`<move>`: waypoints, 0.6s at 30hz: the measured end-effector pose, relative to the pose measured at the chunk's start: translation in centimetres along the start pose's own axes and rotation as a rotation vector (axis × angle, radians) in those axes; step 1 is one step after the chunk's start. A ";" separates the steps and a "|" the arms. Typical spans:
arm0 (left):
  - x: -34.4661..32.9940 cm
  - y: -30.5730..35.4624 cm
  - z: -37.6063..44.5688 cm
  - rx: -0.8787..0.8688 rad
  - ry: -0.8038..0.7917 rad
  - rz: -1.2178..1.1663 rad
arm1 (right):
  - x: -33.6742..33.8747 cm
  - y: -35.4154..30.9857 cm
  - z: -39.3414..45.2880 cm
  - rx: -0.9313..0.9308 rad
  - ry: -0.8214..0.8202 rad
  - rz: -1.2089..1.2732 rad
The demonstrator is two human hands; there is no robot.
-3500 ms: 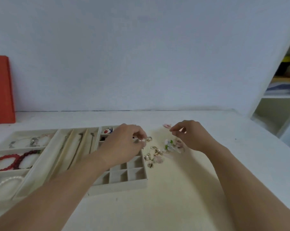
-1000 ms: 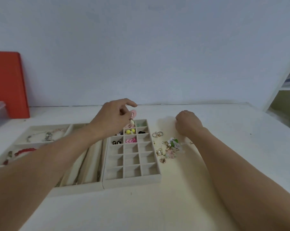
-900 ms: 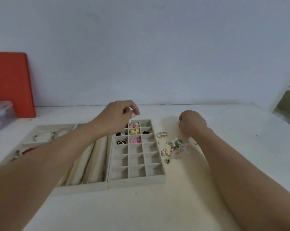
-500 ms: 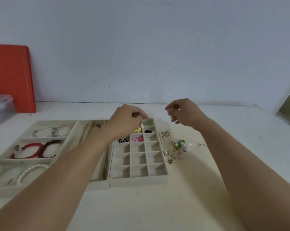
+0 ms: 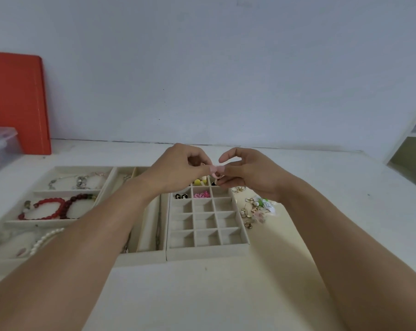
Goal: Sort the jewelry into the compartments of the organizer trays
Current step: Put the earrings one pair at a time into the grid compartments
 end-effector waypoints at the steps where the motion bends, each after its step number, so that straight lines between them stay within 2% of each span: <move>1: -0.2 -0.1 -0.1 0.005 -0.018 -0.003 | -0.2 0.1 -0.2 -0.003 -0.001 -0.002; 3: -0.3 0.0 -0.3 0.006 -0.014 0.010 | -0.3 0.2 -0.6 -0.007 0.017 -0.001; 5: 0.3 0.2 -0.2 0.010 0.056 0.018 | 0.1 0.4 -0.9 -0.001 0.086 -0.004; 10: 1.1 0.4 -0.2 0.041 0.138 -0.042 | 1.7 0.2 -2.1 0.203 0.401 -0.343; 12: 0.8 0.6 -0.3 0.046 0.129 -0.066 | 1.2 0.2 -2.3 0.217 0.401 -0.364; 16: 0.4 1.1 -0.4 0.047 0.111 -0.099 | -0.1 0.8 -2.0 0.177 0.277 -0.220; 18: 0.4 1.2 -0.3 0.043 0.114 -0.107 | -0.3 1.0 -2.0 0.183 0.271 -0.211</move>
Point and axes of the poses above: each hand's wrist, its own z-axis towards the middle knuckle, its own x-axis out of the back of the hand, y = z × x, the point moved 8 cm from there along z, towards the middle knuckle, and after that the axes turned 8 degrees about -x, right-handed, at the moved point
